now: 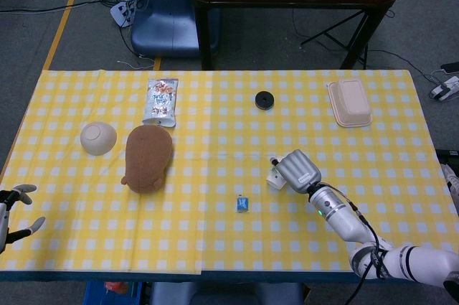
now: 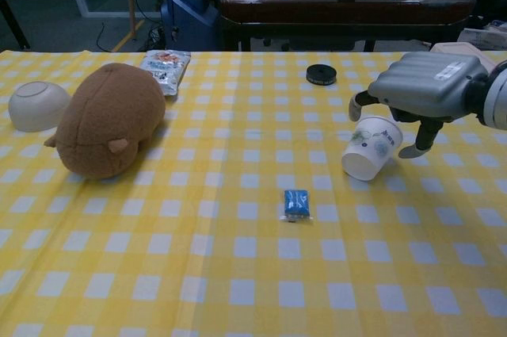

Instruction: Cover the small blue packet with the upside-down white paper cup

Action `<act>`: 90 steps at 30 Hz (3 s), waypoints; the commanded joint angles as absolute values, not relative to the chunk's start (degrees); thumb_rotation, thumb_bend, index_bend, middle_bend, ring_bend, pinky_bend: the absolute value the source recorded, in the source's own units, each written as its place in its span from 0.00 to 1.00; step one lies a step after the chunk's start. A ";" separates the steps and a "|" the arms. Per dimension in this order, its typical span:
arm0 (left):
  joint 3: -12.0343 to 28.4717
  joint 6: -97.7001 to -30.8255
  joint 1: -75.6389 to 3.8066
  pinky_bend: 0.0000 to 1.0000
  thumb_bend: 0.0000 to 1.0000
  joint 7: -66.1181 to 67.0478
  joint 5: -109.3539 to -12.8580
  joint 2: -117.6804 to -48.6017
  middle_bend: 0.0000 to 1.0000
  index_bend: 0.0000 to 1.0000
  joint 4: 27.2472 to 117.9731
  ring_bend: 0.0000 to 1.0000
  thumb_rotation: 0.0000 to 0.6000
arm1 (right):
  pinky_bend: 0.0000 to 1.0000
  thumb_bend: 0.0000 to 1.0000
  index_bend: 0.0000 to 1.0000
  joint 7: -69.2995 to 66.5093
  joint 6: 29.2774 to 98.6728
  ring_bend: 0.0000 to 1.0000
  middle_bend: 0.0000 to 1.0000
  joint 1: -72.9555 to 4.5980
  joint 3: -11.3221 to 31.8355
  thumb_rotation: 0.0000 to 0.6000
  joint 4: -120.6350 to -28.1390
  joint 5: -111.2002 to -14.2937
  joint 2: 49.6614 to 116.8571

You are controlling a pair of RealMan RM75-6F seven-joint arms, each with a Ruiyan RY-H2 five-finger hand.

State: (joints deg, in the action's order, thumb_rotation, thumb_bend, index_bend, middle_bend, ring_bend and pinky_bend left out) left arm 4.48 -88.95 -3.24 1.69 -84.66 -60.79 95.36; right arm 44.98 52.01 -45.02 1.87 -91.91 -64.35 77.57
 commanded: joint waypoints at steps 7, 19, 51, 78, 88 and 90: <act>4.53 -89.19 -3.25 0.54 0.14 0.54 -85.07 -60.75 0.51 0.43 95.02 0.42 1.00 | 1.00 0.17 0.26 45.43 50.72 1.00 1.00 -46.08 1.04 1.00 -90.43 -64.54 79.65; 4.68 -89.38 -3.20 0.54 0.14 0.11 -84.95 -60.78 0.51 0.43 94.65 0.42 1.00 | 1.00 0.18 0.27 46.51 49.95 1.00 1.00 -47.34 0.67 1.00 -89.15 -64.10 81.43; 4.83 -89.59 -3.09 0.54 0.14 0.09 -84.73 -60.55 0.51 0.43 94.96 0.42 1.00 | 1.00 0.27 0.57 5.61 53.29 1.00 1.00 -43.26 5.29 1.00 -94.49 -78.00 77.94; 5.31 -90.53 -2.48 0.54 0.14 -0.49 -84.16 -59.62 0.51 0.44 95.87 0.42 1.00 | 1.00 0.24 0.57 -59.76 58.18 1.00 1.00 -42.11 -1.43 1.00 -75.89 -94.64 87.34; 5.39 -90.67 -2.36 0.54 0.14 -0.67 -84.11 -59.41 0.51 0.44 96.01 0.42 1.00 | 1.00 0.23 0.57 -64.46 57.18 1.00 1.00 -42.93 -3.17 1.00 -71.42 -95.30 89.72; 5.39 -90.66 -2.37 0.54 0.14 -0.67 -84.13 -59.41 0.51 0.44 96.02 0.42 1.00 | 1.00 0.23 0.57 -64.60 57.01 1.00 1.00 -43.04 -3.29 1.00 -70.97 -95.25 90.00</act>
State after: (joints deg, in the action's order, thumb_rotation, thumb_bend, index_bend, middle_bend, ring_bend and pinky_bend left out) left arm 5.39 -90.65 -2.37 -0.66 -84.13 -59.40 96.02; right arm -64.55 57.09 -42.98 -3.23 -71.06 -95.26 89.91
